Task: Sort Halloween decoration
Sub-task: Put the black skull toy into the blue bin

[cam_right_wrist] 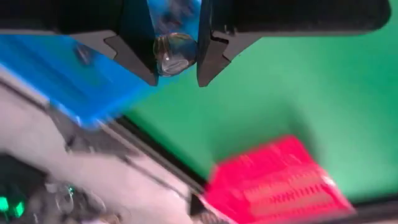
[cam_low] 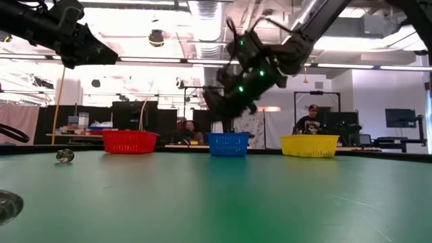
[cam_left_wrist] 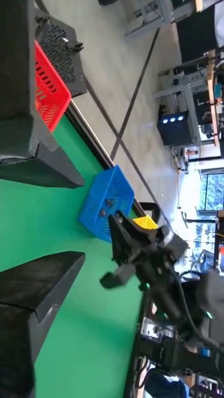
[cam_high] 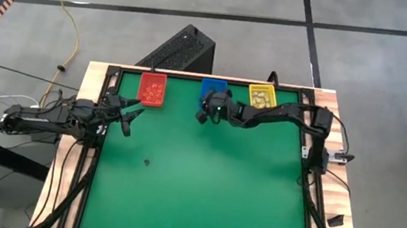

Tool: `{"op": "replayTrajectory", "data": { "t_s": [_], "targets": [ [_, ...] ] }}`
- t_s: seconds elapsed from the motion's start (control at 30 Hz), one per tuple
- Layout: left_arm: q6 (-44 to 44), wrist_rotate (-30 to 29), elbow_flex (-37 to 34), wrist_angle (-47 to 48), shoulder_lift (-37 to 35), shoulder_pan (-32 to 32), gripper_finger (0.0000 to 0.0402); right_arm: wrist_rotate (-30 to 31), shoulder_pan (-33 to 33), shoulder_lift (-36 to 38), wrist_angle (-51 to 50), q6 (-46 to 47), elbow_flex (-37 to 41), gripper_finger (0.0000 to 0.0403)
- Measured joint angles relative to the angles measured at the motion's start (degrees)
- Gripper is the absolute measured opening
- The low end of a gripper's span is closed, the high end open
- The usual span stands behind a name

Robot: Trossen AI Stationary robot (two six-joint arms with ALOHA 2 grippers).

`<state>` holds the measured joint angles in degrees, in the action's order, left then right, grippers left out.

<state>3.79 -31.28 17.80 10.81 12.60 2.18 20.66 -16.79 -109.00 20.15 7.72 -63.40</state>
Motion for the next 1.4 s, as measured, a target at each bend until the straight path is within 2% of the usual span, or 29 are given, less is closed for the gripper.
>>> {"op": "replayTrajectory", "data": {
  "t_s": [0.1, 0.17, 0.3, 0.43, 0.63, 0.9, 1.17, 1.33, 1.4],
  "targets": [
    [-0.01, 0.02, 0.0, 0.0, -0.02, 0.0, 0.0169, -0.18, -1.49, -0.98, -1.2, 1.34, 0.19, 0.0118],
    [-0.04, -0.01, 0.0, 0.03, -0.02, 0.02, 0.0169, 1.8, -1.48, -1.0, -2.7, 1.66, 0.22, 0.0121],
    [-0.33, -0.03, 0.0, 0.12, -0.02, 0.02, 0.0169, 5.23, -1.36, -0.91, -4.6, 1.47, 0.16, 0.0152],
    [-0.37, -0.01, 0.0, 0.26, -0.02, 0.0, 0.0169, 5.22, -2.22, -0.93, -7.65, 2.55, 0.17, 0.0171],
    [-0.43, -0.03, 0.0, 0.28, -0.02, 0.0, 0.0169, 5.12, -2.96, -0.8, -9.17, 4.29, 0.16, 0.0178],
    [-0.5, -0.07, 0.0, 0.17, -0.02, 0.0, 0.0169, 4.7, -1.87, 5.38, -7.81, 0.2, 0.16, 0.018],
    [-0.45, -0.15, 0.0, -1.06, -0.02, 0.02, 0.0169, -5.73, 4.77, 17.37, -8.02, -7.64, 0.1, 0.0181],
    [0.16, -0.17, 0.0, -1.25, -0.02, 0.0, 0.0169, -12.81, 13.7, 21.44, -12.15, -8.37, 0.05, 0.018],
    [0.18, -0.05, 0.0, -1.25, -0.02, 0.02, 0.0169, -13.35, 18.46, 21.36, -12.27, -8.35, 0.05, 0.018]
  ]
}}
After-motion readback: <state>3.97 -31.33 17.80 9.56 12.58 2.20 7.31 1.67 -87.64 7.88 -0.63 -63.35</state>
